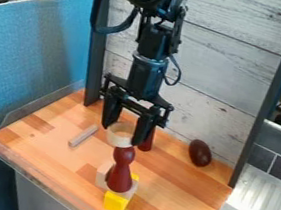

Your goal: Place the ring on top of the cone

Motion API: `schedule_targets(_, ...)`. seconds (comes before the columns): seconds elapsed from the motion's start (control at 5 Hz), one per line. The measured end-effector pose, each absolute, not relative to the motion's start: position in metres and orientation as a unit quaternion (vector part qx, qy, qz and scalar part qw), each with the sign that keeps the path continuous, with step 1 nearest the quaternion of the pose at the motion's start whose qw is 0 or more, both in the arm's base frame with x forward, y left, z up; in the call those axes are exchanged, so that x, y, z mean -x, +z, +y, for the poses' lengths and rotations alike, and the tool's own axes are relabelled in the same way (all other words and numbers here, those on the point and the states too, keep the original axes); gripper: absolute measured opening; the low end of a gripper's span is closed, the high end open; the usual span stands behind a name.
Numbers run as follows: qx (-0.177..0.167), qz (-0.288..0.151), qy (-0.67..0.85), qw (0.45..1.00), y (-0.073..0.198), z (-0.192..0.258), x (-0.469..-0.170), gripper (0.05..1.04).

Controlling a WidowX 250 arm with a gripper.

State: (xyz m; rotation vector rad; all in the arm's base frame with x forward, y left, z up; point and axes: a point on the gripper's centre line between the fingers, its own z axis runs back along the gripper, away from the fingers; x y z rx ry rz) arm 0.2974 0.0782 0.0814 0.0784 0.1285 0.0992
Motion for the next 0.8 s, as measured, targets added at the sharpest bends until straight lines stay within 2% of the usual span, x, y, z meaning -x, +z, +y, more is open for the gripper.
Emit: schedule_targets(0.8, -0.034, 0.037, 0.023, 0.998, 0.064, 0.070, -0.298, 0.755)
